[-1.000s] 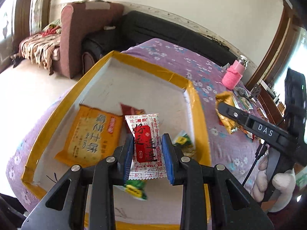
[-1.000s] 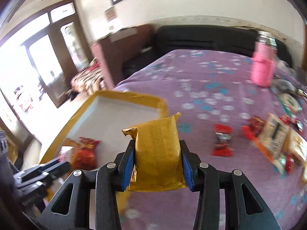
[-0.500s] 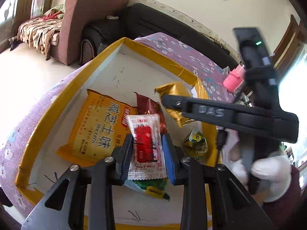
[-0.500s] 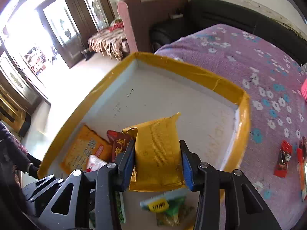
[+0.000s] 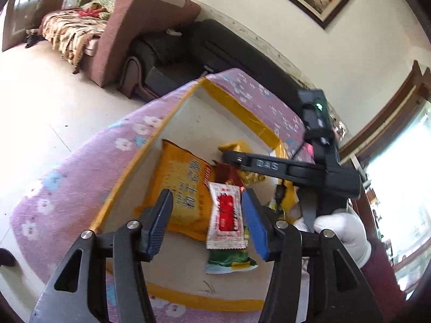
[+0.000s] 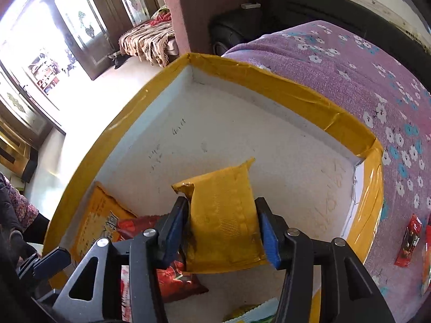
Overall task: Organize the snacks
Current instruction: 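Carry both items over the tray and open both tools to release them, then move both tools back to the snacks, right tool toward the green packet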
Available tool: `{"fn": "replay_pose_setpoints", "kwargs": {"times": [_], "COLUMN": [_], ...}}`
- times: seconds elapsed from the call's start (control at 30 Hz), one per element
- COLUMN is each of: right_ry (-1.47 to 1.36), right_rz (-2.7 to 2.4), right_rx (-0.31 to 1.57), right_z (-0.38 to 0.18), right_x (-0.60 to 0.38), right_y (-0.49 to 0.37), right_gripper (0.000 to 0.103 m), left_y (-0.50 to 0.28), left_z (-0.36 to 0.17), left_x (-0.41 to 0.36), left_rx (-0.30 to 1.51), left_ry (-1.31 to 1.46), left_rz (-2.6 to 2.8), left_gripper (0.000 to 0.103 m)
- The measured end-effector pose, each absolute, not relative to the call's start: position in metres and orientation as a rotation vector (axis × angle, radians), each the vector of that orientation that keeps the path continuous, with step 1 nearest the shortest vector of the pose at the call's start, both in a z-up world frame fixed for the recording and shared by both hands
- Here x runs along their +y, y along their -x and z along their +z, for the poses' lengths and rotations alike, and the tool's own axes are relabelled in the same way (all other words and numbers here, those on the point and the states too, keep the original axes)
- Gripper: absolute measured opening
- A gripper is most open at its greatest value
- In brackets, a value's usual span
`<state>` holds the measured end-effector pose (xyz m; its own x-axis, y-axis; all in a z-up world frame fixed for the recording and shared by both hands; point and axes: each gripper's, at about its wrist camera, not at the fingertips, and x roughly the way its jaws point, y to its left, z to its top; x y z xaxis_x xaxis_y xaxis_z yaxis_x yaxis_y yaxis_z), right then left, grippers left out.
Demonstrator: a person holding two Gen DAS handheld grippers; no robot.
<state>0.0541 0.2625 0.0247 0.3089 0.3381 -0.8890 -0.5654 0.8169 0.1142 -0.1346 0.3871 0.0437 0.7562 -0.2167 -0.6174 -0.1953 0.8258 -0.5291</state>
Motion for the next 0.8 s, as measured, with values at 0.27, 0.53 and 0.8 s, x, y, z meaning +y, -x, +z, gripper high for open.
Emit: {"fn": "replay_pose_setpoints", "kwargs": {"times": [0.27, 0.53, 0.8], "right_ry": [0.260, 0.179, 0.121], "right_rz": [0.596, 0.589, 0.564], "right_rx": [0.950, 0.816, 0.770], "right_z": [0.066, 0.099, 0.104], "right_x": [0.248, 0.220, 0.193], "right_y": [-0.023, 0.003, 0.013], "right_gripper": [0.063, 0.066, 0.066], "left_y": [0.140, 0.139, 0.130], "left_z": [0.052, 0.058, 0.059], "left_x": [0.382, 0.382, 0.377], "left_rx": [0.664, 0.611, 0.627], "left_ry": [0.631, 0.620, 0.593], "left_rz": [-0.083, -0.124, -0.099], "left_gripper": [0.054, 0.060, 0.061]}}
